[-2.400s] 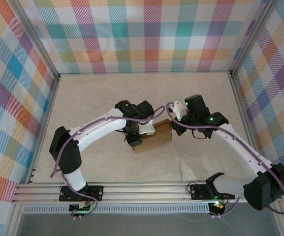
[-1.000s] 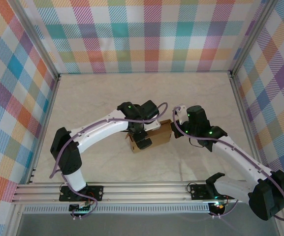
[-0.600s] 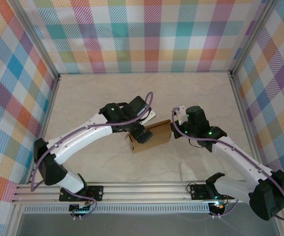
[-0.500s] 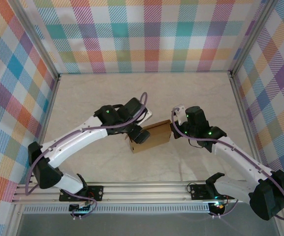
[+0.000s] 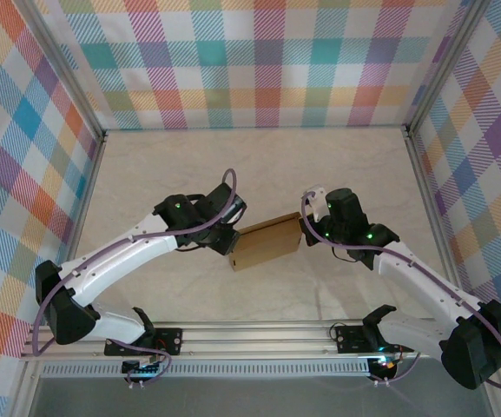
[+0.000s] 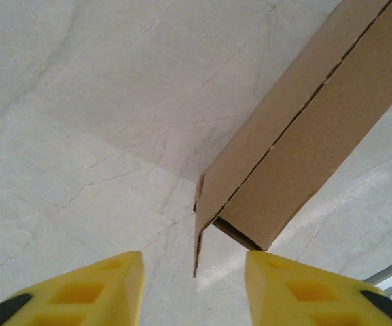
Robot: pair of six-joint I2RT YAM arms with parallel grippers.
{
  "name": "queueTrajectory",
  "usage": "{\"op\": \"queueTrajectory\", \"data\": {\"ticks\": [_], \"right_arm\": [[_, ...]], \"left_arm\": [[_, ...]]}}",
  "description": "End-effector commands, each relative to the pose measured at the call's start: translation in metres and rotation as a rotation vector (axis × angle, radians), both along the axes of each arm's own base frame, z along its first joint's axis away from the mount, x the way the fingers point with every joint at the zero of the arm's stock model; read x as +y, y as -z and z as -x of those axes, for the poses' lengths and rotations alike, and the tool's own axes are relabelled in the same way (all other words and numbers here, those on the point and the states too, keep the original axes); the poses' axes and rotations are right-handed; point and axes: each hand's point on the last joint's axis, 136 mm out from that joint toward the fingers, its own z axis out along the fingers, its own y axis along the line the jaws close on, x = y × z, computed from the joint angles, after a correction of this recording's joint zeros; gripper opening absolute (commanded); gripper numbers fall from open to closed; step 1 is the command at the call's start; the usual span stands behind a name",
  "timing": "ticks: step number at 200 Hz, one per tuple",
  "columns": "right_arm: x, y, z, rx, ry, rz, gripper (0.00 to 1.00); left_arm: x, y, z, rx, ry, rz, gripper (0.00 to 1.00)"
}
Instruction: Fold the paper box
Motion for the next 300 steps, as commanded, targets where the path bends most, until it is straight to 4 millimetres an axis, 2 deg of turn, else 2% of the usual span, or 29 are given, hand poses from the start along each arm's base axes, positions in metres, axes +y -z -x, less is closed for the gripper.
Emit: {"op": "queueTrajectory", "data": {"ticks": [1, 114, 158, 202, 258, 300], "right_arm": [[-0.004, 0.016, 0.013, 0.08, -0.012, 0.05, 0.0], [-0.004, 0.018, 0.014, 0.085, -0.01, 0.05, 0.0], [-0.003, 0.02, 0.015, 0.091, -0.013, 0.048, 0.0], [-0.002, 0.018, 0.016, 0.09, -0.016, 0.041, 0.0], [-0.002, 0.021, 0.018, 0.098, -0.018, 0.047, 0.0], [-0.002, 0.021, 0.019, 0.096, -0.022, 0.054, 0.0]], "left_arm": [[0.011, 0.004, 0.003, 0.023, -0.035, -0.019, 0.39], [0.006, 0.022, 0.002, 0.065, -0.017, -0.057, 0.26], [-0.003, 0.02, 0.001, 0.072, -0.024, -0.01, 0.14], [-0.008, 0.026, -0.001, 0.105, -0.119, 0.021, 0.0], [-0.025, 0.032, -0.001, 0.189, -0.251, 0.103, 0.0], [-0.039, 0.018, -0.005, 0.224, -0.305, 0.18, 0.0]]}}
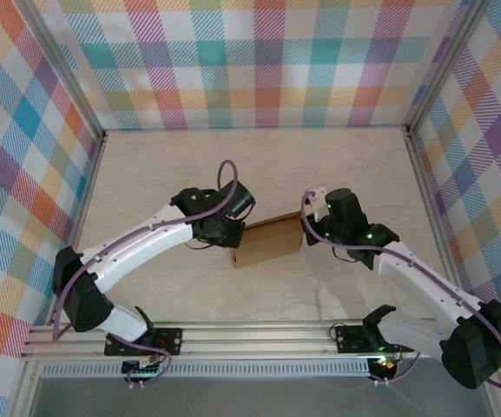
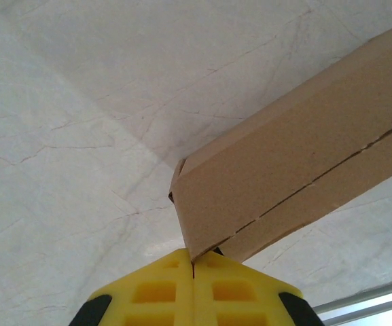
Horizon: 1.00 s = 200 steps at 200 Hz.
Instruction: Fold the paper box
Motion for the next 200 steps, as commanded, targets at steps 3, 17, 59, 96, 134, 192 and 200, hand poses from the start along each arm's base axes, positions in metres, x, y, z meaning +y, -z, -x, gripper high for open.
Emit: {"op": "queueTrajectory", "data": {"ticks": [3, 17, 59, 96, 134, 192, 200], "right_arm": [[0.002, 0.021, 0.021, 0.103, -0.048, 0.031, 0.0], [0.002, 0.021, 0.021, 0.102, -0.048, 0.032, 0.0], [0.003, 0.018, 0.021, 0.098, -0.05, 0.029, 0.0], [0.003, 0.017, 0.022, 0.096, -0.054, 0.031, 0.0], [0.003, 0.016, 0.023, 0.091, -0.056, 0.034, 0.0], [0.002, 0.016, 0.024, 0.091, -0.048, 0.029, 0.0], [0.002, 0.016, 0.024, 0.09, -0.045, 0.028, 0.0]], "left_arm": [[-0.025, -0.006, 0.0, 0.064, -0.04, 0.119, 0.0], [-0.027, -0.01, -0.001, 0.074, -0.06, 0.142, 0.0], [-0.032, -0.011, -0.003, 0.139, -0.132, 0.214, 0.0], [-0.038, -0.016, -0.009, 0.161, -0.196, 0.295, 0.0], [-0.044, -0.018, -0.013, 0.177, -0.221, 0.333, 0.0], [-0.039, -0.02, -0.022, 0.2, -0.263, 0.369, 0.0], [-0.04, -0.02, -0.022, 0.201, -0.254, 0.368, 0.0]]}}
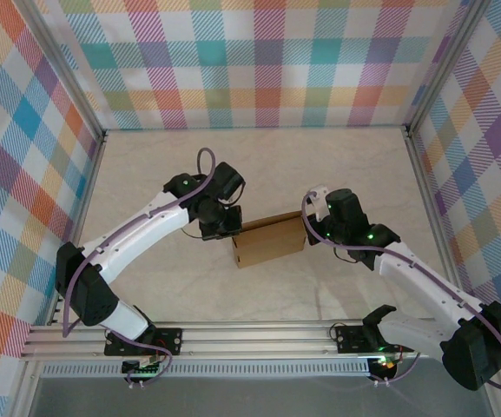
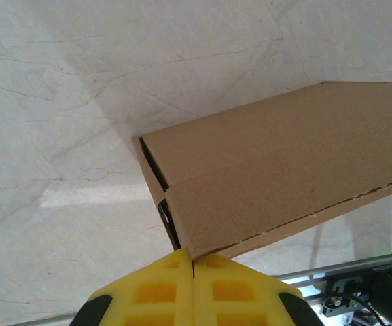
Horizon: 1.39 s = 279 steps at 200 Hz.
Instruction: Fold the paper box
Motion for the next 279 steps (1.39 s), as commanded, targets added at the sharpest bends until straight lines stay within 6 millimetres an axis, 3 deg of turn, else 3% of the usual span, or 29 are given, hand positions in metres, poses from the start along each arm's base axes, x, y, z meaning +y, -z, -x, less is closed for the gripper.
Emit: {"op": "queueTrajectory", "data": {"ticks": [1, 147, 170, 213, 279], "right_arm": [[0.009, 0.017, 0.025, 0.1, -0.076, 0.002, 0.0], [0.003, 0.032, 0.028, 0.117, -0.031, -0.005, 0.0], [0.002, 0.032, 0.028, 0.128, -0.012, -0.013, 0.0], [0.003, 0.011, 0.022, 0.132, 0.053, -0.068, 0.0], [-0.009, 0.017, 0.022, 0.226, 0.214, -0.103, 0.02]], "left_arm": [[-0.028, -0.013, -0.013, -0.026, 0.021, 0.124, 0.0], [-0.016, 0.029, -0.005, -0.039, 0.143, 0.018, 0.0], [-0.014, 0.031, -0.003, -0.036, 0.143, 0.011, 0.0], [-0.015, 0.031, -0.003, -0.048, 0.15, 0.006, 0.0], [-0.016, 0.034, -0.002, -0.045, 0.157, -0.001, 0.0]]}}
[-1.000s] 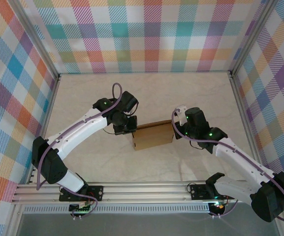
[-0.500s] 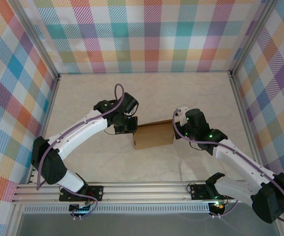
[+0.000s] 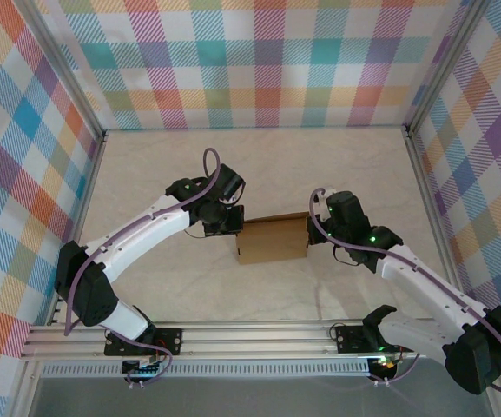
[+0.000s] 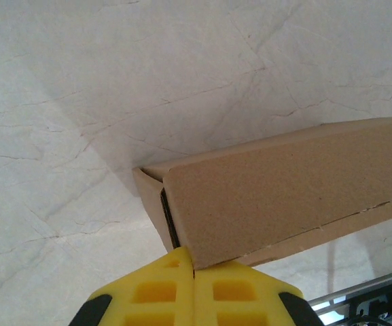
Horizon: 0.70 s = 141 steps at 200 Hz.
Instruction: Fold the paper box
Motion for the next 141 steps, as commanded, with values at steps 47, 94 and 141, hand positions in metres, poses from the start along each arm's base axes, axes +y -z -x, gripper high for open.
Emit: {"op": "queueTrajectory", "data": {"ticks": [47, 94, 141], "right_arm": [[-0.003, 0.048, 0.024, 0.101, 0.017, -0.02, 0.02], [-0.011, 0.064, 0.029, 0.03, -0.003, 0.004, 0.02], [-0.015, 0.06, 0.029, -0.016, -0.005, 0.006, 0.11]], "left_arm": [[-0.01, 0.023, 0.018, 0.073, 0.068, -0.017, 0.0], [-0.01, 0.026, 0.02, 0.077, 0.067, -0.022, 0.0], [-0.006, 0.026, 0.021, 0.072, 0.066, -0.038, 0.0]]}}
